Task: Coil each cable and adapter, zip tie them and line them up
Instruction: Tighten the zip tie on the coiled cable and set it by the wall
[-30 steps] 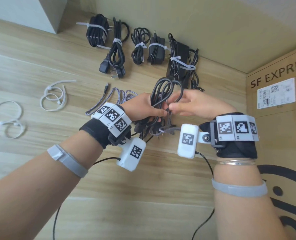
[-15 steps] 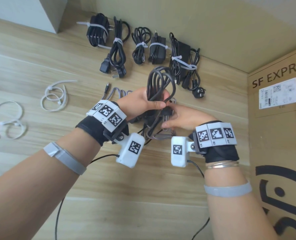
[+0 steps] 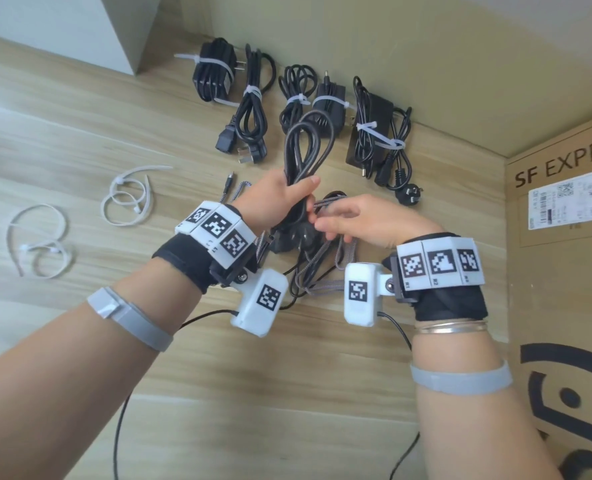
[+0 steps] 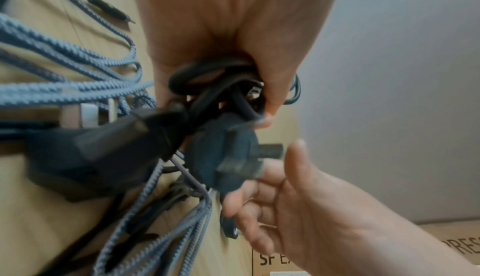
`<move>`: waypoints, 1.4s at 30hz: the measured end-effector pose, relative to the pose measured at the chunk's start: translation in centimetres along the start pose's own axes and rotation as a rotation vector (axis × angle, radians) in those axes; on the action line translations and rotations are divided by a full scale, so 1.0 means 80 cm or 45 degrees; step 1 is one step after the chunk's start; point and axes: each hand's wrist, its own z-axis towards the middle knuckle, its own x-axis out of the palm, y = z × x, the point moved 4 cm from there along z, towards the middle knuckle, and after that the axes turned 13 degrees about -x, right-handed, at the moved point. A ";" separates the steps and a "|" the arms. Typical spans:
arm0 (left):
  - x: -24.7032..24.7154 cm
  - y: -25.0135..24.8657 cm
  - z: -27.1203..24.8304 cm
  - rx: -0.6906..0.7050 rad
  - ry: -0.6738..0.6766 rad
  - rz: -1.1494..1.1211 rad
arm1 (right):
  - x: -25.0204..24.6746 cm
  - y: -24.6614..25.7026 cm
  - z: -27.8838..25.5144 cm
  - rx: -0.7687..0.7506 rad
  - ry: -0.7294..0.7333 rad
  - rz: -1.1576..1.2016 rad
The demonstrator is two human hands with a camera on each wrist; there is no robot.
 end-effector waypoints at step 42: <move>-0.180 0.092 -0.063 -0.439 -0.508 -0.368 | 0.082 0.123 0.160 -0.433 -0.249 -0.281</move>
